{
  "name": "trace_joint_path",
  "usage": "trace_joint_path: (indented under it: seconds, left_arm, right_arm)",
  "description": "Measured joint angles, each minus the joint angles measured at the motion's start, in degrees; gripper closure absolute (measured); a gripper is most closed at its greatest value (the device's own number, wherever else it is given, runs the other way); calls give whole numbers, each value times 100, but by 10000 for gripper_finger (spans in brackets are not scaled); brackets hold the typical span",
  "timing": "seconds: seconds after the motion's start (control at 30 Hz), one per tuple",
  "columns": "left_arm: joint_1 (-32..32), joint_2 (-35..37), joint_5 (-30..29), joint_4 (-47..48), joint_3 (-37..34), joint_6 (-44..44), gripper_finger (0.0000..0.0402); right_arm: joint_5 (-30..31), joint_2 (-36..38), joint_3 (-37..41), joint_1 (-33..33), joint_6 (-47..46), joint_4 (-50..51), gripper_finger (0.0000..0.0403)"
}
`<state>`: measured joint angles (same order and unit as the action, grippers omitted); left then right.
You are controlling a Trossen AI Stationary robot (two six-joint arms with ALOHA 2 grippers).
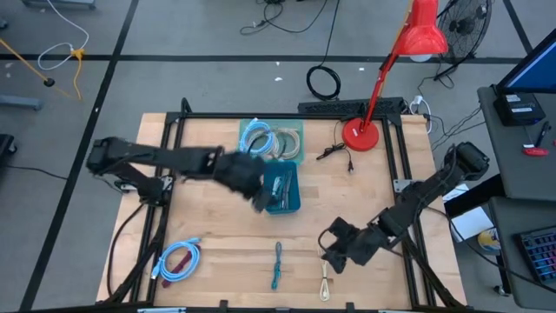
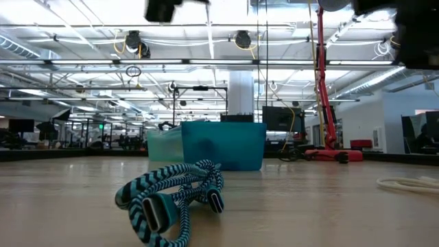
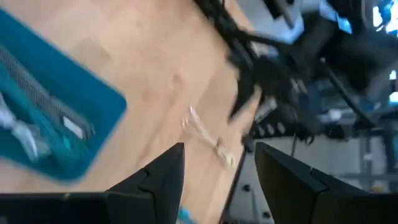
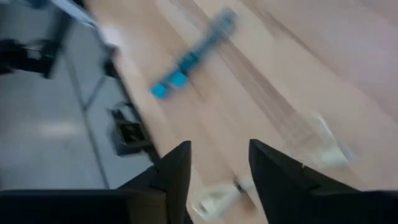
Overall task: Pick & Place USB Port
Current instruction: Put the white charger cable into the blue bin
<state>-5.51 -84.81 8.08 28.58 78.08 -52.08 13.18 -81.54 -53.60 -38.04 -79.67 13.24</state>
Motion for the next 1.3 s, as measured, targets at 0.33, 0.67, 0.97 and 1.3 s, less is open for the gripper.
trace_joint_path:
  seconds: [0.33,0.67,0.97,1.3]
  left_arm:
    - [-2110,51,-1648,1172,0,-1417,204]
    - [-2943,49,-2109,2579,-331,-1918,204]
    - [-3406,49,-2136,2362,-938,-1599,204]
    - [-3670,49,-2208,1540,-1290,-1359,204]
  right_arm:
    - [-298,-29,-667,-760,-1258,969,382]
    - [-305,-1340,-3002,-713,-2283,3561,402]
    - [-1337,-3177,-4480,-503,-3370,4118,402]
    - [-1350,-3368,-4524,-197,-3689,4709,325]
